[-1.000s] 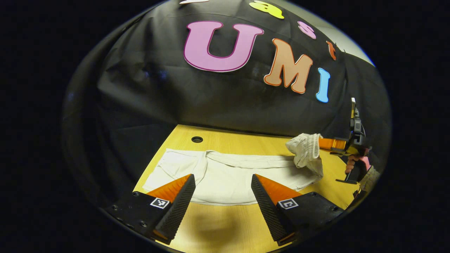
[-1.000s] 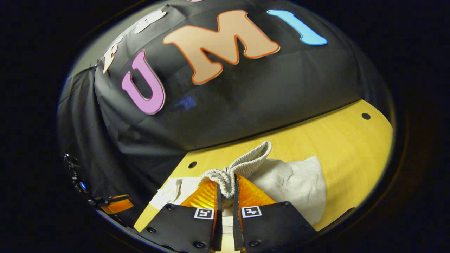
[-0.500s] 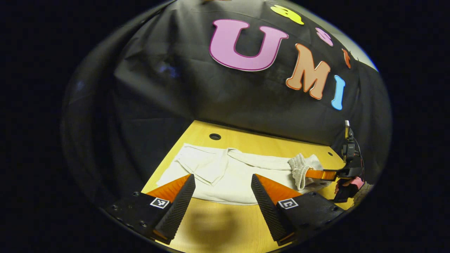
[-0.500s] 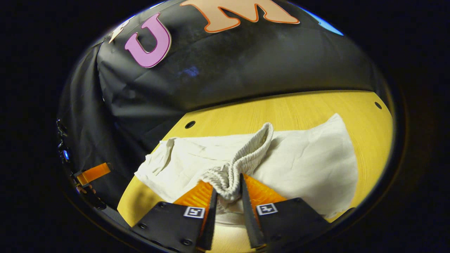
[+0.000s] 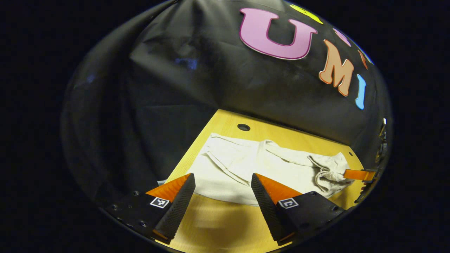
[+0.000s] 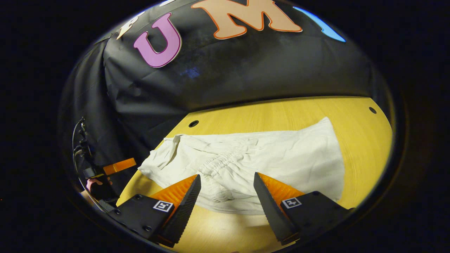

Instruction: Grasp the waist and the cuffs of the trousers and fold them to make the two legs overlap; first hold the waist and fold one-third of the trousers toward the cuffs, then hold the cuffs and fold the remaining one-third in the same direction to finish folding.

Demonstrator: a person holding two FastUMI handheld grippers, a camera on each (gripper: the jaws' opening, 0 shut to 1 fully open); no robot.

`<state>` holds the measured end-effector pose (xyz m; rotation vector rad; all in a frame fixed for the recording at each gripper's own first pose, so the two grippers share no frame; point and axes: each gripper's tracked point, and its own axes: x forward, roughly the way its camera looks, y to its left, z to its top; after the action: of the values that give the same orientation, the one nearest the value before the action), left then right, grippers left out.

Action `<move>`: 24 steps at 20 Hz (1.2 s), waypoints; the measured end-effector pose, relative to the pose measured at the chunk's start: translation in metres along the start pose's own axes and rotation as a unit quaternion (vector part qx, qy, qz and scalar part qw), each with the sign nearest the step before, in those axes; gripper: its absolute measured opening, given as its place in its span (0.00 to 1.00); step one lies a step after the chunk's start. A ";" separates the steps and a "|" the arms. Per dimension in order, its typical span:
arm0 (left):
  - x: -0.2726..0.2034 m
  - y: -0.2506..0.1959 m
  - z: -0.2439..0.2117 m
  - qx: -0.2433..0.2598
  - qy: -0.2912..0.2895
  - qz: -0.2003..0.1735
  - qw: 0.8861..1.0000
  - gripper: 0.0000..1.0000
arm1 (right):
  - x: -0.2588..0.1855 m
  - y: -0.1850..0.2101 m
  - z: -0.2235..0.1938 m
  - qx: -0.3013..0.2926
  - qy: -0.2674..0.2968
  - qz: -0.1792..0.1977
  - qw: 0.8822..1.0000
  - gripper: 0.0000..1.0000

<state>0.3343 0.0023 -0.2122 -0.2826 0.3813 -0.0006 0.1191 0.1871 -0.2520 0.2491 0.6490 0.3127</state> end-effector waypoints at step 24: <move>0.014 -0.011 -0.009 0.089 0.036 0.047 0.994 0.07 | -0.102 -0.096 0.025 0.024 -0.049 -0.114 0.992 0.96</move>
<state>0.3445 -0.0112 -0.2219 -0.0874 0.4632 0.0481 0.0780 0.0580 -0.2075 0.2326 0.5831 0.0649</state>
